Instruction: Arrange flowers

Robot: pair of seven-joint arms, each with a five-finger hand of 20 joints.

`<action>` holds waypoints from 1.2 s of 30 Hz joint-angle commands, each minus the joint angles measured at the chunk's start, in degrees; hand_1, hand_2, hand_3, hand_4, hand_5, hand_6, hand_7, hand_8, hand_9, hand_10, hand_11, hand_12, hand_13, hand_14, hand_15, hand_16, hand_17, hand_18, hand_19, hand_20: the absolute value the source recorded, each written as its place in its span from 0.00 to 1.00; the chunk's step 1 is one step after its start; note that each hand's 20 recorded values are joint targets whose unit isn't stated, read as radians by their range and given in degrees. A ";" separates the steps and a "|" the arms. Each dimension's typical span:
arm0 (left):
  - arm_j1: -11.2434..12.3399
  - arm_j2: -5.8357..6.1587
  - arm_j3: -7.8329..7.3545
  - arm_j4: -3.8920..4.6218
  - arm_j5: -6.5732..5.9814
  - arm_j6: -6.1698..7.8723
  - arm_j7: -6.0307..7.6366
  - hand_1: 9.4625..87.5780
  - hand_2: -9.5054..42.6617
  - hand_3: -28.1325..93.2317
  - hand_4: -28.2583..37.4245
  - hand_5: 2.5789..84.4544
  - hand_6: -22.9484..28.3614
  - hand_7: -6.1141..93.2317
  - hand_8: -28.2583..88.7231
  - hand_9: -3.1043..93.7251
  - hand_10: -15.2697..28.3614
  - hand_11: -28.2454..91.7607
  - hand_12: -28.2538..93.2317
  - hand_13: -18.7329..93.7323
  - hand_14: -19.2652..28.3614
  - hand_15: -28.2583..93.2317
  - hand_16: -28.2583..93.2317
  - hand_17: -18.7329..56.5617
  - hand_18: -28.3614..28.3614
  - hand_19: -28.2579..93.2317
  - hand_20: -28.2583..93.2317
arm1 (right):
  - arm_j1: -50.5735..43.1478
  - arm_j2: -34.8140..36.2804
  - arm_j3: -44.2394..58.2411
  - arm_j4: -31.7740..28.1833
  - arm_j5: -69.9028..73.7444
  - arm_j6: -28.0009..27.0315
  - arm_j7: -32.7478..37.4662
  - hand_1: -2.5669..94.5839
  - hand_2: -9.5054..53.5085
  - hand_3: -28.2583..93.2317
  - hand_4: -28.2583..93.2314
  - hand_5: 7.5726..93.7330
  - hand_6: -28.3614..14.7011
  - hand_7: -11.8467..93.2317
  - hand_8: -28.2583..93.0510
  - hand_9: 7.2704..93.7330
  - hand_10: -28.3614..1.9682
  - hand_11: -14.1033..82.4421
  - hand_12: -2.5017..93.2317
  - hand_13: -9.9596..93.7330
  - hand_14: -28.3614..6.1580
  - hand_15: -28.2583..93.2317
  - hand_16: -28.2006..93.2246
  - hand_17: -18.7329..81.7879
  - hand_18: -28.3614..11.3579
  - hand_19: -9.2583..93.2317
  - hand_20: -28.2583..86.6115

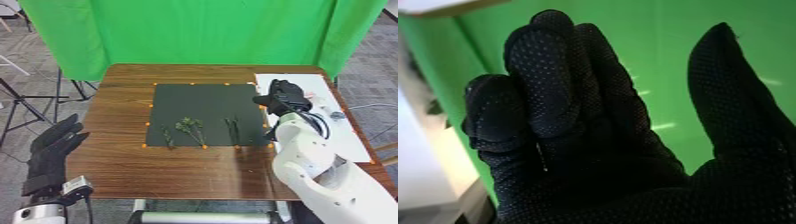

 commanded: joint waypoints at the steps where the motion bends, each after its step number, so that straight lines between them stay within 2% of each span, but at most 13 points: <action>1: 0.08 -0.68 1.19 -0.66 0.27 0.63 -0.19 0.22 0.28 0.93 0.17 0.43 0.63 0.23 0.14 0.35 0.78 0.54 0.27 0.37 0.97 0.77 0.09 0.13 0.88 0.73 0.26 | -1.86 4.32 6.44 3.57 4.09 -1.07 -1.97 0.29 0.20 0.85 0.07 0.64 0.38 0.25 0.17 0.63 0.16 0.40 0.22 0.74 0.39 0.80 0.37 0.68 0.25 1.00 0.38; 2: -0.18 -0.77 1.31 -0.68 0.66 0.49 -0.65 0.23 0.28 0.93 0.17 0.43 0.63 0.23 0.14 0.35 0.78 0.54 0.27 0.38 0.96 0.77 0.09 0.13 0.88 0.73 0.26 | -2.45 4.17 7.54 4.18 4.23 -1.88 -2.21 0.30 0.20 0.86 0.07 0.62 0.38 0.25 0.17 0.62 0.16 0.40 0.21 0.74 0.39 0.80 0.37 0.68 0.25 1.00 0.38; 3: -0.16 -0.48 1.54 -0.71 0.41 0.66 -0.38 0.23 0.28 0.93 0.17 0.43 0.63 0.23 0.14 0.35 0.78 0.54 0.27 0.37 0.97 0.77 0.09 0.13 0.88 0.73 0.26 | -2.71 4.50 8.13 4.88 4.64 -2.23 -2.73 0.31 0.20 0.86 0.07 0.62 0.38 0.25 0.17 0.61 0.17 0.39 0.21 0.73 0.39 0.80 0.37 0.68 0.25 1.00 0.38; 7: -0.35 -0.73 1.36 -0.84 0.79 0.52 -0.86 0.23 0.28 0.93 0.17 0.43 0.63 0.23 0.14 0.35 0.78 0.54 0.27 0.38 0.97 0.77 0.09 0.13 0.88 0.73 0.27 | -3.27 4.99 9.11 7.13 5.41 -3.86 -2.07 0.31 0.19 0.87 0.06 0.61 0.38 0.24 0.17 0.59 0.17 0.37 0.21 0.73 0.40 0.81 0.36 0.67 0.26 1.00 0.38; 9: -0.17 -0.99 1.17 -1.01 1.00 0.47 -1.11 0.23 0.28 0.93 0.17 0.43 0.63 0.23 0.14 0.35 0.78 0.54 0.27 0.38 0.97 0.77 0.09 0.13 0.88 0.73 0.27 | -3.85 4.68 9.88 7.91 6.28 -5.23 -1.47 0.32 0.19 0.87 0.06 0.60 0.38 0.24 0.17 0.58 0.17 0.36 0.21 0.72 0.40 0.81 0.36 0.67 0.26 1.00 0.38; 11: -0.13 -1.79 0.83 -1.06 1.83 -0.01 -1.92 0.23 0.28 0.93 0.17 0.43 0.63 0.23 0.14 0.35 0.79 0.54 0.27 0.38 0.97 0.77 0.09 0.13 0.88 0.73 0.27 | -4.18 4.57 9.99 8.88 6.37 -5.79 -1.17 0.32 0.18 0.87 0.06 0.60 0.38 0.24 0.17 0.58 0.16 0.35 0.21 0.72 0.40 0.81 0.36 0.67 0.26 1.00 0.38; 15: -0.22 -1.86 0.92 -1.03 1.66 0.02 -1.77 0.22 0.28 0.93 0.17 0.43 0.63 0.23 0.14 0.35 0.78 0.54 0.27 0.38 0.97 0.77 0.09 0.13 0.88 0.73 0.27 | -4.63 4.65 10.11 10.12 6.51 -6.66 -0.48 0.32 0.18 0.88 0.06 0.60 0.38 0.24 0.17 0.58 0.16 0.35 0.21 0.72 0.40 0.81 0.36 0.67 0.26 1.00 0.38; 17: -0.19 -2.28 0.70 -0.99 2.08 -0.27 -2.18 0.22 0.28 0.93 0.17 0.43 0.63 0.23 0.14 0.35 0.78 0.54 0.27 0.37 0.96 0.77 0.09 0.13 0.88 0.73 0.27 | -4.27 4.49 9.83 10.86 6.42 -6.87 0.06 0.33 0.18 0.88 0.05 0.60 0.39 0.24 0.17 0.58 0.16 0.34 0.20 0.72 0.40 0.81 0.36 0.67 0.26 1.00 0.38; 21: -0.45 -1.95 1.16 -0.92 1.70 -0.08 -1.87 0.22 0.28 0.93 0.17 0.43 0.63 0.23 0.14 0.35 0.78 0.54 0.27 0.37 0.97 0.77 0.09 0.13 0.88 0.73 0.26 | -4.50 4.81 9.73 11.69 6.96 -7.14 0.33 0.34 0.18 0.88 0.05 0.60 0.39 0.24 0.17 0.58 0.16 0.34 0.20 0.73 0.41 0.81 0.35 0.67 0.26 1.00 0.38; 25: -0.76 -1.10 1.59 -0.76 0.63 0.29 -1.04 0.23 0.28 0.93 0.17 0.43 0.63 0.23 0.14 0.35 0.79 0.54 0.27 0.37 0.96 0.77 0.09 0.13 0.88 0.73 0.26 | -4.97 4.28 10.53 12.25 7.51 -8.40 0.45 0.34 0.17 0.89 0.05 0.60 0.39 0.24 0.17 0.58 0.16 0.34 0.20 0.73 0.41 0.81 0.35 0.67 0.26 1.00 0.38; 31: -1.02 -0.97 1.77 -0.63 0.57 0.27 -1.11 0.23 0.28 0.93 0.17 0.43 0.63 0.23 0.14 0.35 0.78 0.54 0.27 0.37 0.97 0.77 0.09 0.13 0.88 0.73 0.27 | -5.27 3.32 10.85 13.07 8.92 -9.18 1.02 0.36 0.16 0.89 0.05 0.60 0.40 0.24 0.17 0.59 0.17 0.34 0.20 0.73 0.42 0.81 0.35 0.67 0.27 1.00 0.38; 33: -0.89 -0.61 1.88 -0.66 -0.23 0.52 -0.41 0.23 0.28 0.93 0.17 0.43 0.63 0.23 0.14 0.35 0.78 0.54 0.27 0.37 0.97 0.77 0.09 0.13 0.88 0.73 0.27 | -5.02 3.43 10.19 13.35 8.87 -8.98 1.39 0.36 0.16 0.89 0.05 0.60 0.40 0.24 0.17 0.60 0.19 0.35 0.21 0.73 0.42 0.81 0.35 0.67 0.27 1.00 0.38; 36: -1.16 -0.83 1.85 -0.59 0.28 0.32 -0.79 0.23 0.28 0.93 0.17 0.43 0.63 0.23 0.14 0.35 0.79 0.54 0.27 0.37 0.97 0.77 0.09 0.13 0.88 0.73 0.27 | -4.99 2.85 10.63 13.69 9.24 -10.00 1.22 0.37 0.15 0.89 0.05 0.60 0.40 0.24 0.16 0.61 0.21 0.37 0.21 0.74 0.43 0.82 0.35 0.67 0.27 1.00 0.39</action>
